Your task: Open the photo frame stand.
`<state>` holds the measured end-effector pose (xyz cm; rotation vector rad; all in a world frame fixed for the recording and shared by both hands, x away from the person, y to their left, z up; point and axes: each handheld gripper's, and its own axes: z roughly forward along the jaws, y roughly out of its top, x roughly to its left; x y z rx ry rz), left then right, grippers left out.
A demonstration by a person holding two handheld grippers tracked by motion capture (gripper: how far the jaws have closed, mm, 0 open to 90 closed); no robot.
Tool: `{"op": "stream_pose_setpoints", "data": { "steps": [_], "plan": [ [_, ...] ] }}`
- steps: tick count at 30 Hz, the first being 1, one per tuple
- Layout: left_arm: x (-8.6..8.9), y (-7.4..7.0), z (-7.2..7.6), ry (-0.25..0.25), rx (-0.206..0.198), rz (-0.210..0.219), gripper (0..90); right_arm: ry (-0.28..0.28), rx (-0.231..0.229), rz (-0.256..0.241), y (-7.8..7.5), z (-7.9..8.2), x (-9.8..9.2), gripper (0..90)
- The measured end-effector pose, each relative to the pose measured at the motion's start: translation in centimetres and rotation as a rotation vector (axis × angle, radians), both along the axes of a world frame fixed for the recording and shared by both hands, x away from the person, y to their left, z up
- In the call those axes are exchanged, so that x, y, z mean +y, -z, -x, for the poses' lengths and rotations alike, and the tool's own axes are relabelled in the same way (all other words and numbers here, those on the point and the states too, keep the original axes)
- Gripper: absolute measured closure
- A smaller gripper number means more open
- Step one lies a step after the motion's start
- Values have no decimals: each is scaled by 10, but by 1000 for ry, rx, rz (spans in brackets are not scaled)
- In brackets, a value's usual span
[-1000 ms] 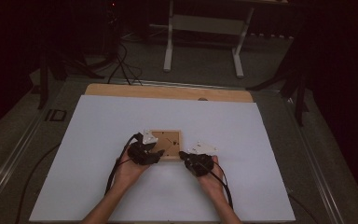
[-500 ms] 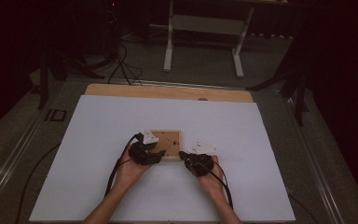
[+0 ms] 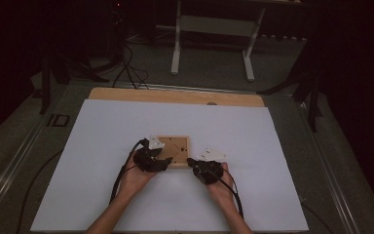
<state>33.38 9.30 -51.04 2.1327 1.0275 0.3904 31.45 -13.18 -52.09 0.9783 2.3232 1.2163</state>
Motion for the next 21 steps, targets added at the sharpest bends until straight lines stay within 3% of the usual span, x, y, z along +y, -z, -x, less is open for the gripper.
{"op": "stream_pose_setpoints", "data": {
  "steps": [12,21],
  "plan": [
    [0,1,-2,-5,0,-1,495,0,-1,0,0,0,0,895],
    [-1,-3,-4,-5,28,-6,508,-1,-1,-1,0,0,0,895]
  ]
}}
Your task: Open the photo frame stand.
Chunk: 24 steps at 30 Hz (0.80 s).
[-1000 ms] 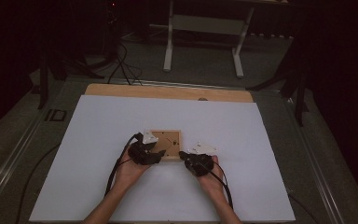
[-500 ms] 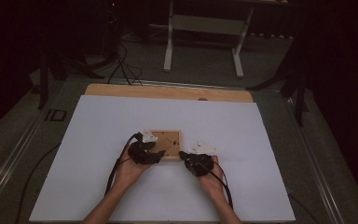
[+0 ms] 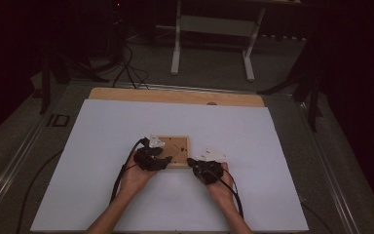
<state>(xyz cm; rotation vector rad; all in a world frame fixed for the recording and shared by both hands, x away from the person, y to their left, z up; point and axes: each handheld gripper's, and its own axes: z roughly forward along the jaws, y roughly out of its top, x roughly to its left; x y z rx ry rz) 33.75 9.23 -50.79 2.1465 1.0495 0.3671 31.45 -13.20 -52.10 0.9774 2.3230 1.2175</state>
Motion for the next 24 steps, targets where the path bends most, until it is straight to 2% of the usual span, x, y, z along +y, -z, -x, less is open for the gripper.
{"op": "stream_pose_setpoints", "data": {
  "steps": [6,11,19,24],
  "plan": [
    [-2,-7,1,6,-18,-17,510,0,-1,0,0,0,0,895],
    [-2,-12,0,8,-19,-8,509,-1,-2,2,0,0,0,895],
    [1,-10,0,4,-1,17,493,-2,-2,2,0,0,0,895],
    [2,-5,3,4,-1,1,450,0,-1,0,0,0,0,895]
  ]
}}
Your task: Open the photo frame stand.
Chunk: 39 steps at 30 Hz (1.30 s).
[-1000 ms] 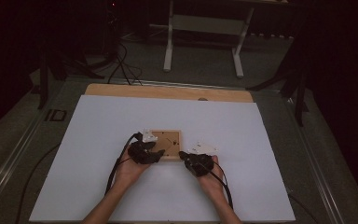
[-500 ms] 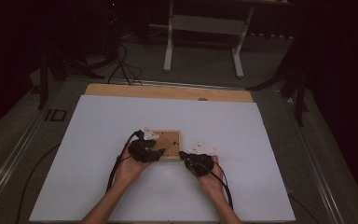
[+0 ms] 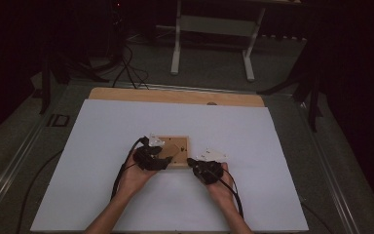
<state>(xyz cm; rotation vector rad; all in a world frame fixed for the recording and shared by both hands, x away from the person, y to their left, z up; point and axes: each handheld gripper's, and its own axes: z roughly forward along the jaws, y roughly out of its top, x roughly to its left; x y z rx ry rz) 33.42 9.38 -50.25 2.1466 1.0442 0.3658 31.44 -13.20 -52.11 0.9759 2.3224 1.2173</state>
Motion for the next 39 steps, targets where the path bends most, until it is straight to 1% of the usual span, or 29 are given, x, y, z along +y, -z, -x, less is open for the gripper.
{"op": "stream_pose_setpoints", "data": {
  "steps": [2,3,7,9,14,15,18,20,24,29,32,33,34,37,39],
  "plan": [
    [1,3,0,-4,8,-6,452,0,0,0,0,0,0,895],
    [2,4,1,0,6,3,460,0,0,0,0,0,0,895],
    [1,3,1,2,5,-16,498,-1,-1,-1,0,0,0,895],
    [2,2,0,6,17,-11,503,1,-1,0,0,0,0,896],
    [0,-5,0,-2,1,-4,505,-1,-1,-1,0,0,0,896],
    [-1,-10,-1,-7,-12,15,505,-2,-1,0,0,0,0,896],
    [-5,-18,-5,-13,-20,23,505,-1,-3,1,0,0,0,896],
    [-7,-21,-7,-17,-12,23,504,0,-4,2,0,0,0,896],
    [-6,-21,-7,-12,3,21,503,-2,-3,1,0,0,0,896],
    [-5,-21,-9,-15,15,35,500,-1,-3,2,0,0,0,896],
    [-3,-20,-10,-22,37,56,494,-1,-4,1,0,0,0,896],
    [-3,-20,-10,-22,37,56,492,-1,-4,1,0,0,0,896],
    [-3,-19,-11,-33,58,75,492,-1,-4,1,0,0,0,896],
    [-3,-18,-13,-41,83,79,488,0,-4,1,0,0,0,896],
    [-2,-17,-14,-48,98,92,487,0,-3,0,0,0,0,896]
  ]
}}
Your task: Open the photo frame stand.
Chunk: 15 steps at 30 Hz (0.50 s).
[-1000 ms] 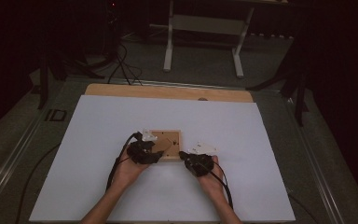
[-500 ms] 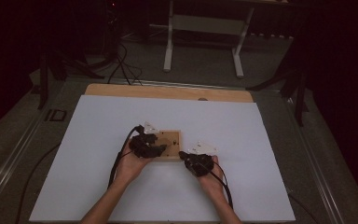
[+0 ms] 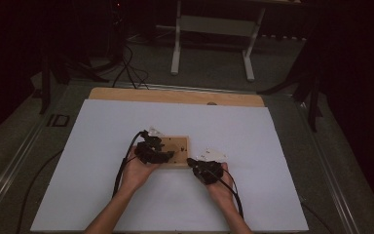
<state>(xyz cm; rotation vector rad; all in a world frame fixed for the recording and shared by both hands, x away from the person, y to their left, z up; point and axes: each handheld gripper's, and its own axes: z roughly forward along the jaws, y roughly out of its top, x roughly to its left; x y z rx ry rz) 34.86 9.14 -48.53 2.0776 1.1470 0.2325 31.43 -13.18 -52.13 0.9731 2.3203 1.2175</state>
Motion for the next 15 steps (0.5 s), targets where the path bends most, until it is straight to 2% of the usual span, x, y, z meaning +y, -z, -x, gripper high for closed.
{"op": "stream_pose_setpoints", "data": {
  "steps": [4,10,12,15],
  "plan": [
    [1,0,-2,-13,18,27,486,-2,-2,-1,0,0,0,896],
    [2,3,-4,-23,50,40,482,-1,-3,-1,0,0,0,896],
    [2,4,-5,-27,57,32,478,-1,-3,-1,0,0,0,896],
    [4,6,-7,-31,76,46,462,-3,-2,-1,0,0,0,895]
  ]
}}
